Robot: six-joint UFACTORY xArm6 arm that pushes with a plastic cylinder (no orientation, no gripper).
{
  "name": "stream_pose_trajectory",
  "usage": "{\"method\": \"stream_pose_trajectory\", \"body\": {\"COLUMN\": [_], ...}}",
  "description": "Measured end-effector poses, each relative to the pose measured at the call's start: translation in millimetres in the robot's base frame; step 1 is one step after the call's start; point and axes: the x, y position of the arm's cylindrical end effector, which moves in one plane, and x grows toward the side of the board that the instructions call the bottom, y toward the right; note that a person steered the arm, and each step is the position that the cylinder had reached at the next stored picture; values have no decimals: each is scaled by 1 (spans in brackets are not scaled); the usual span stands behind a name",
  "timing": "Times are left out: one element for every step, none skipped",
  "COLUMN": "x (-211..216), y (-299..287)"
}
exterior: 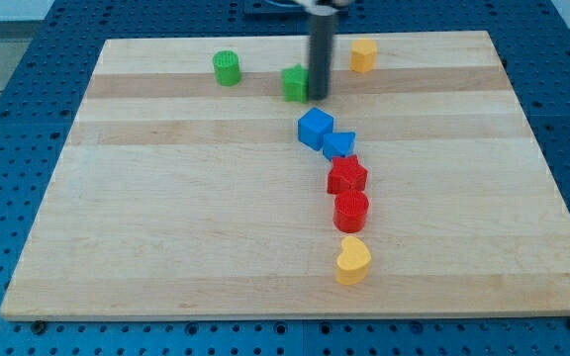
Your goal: Push both the green blocks slightly to the top left side of the board
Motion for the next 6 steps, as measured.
{"method": "stream_pose_trajectory", "body": {"x": [-4, 3, 7, -23, -33, -50], "y": [-67, -31, 4, -27, -85, -19]}}
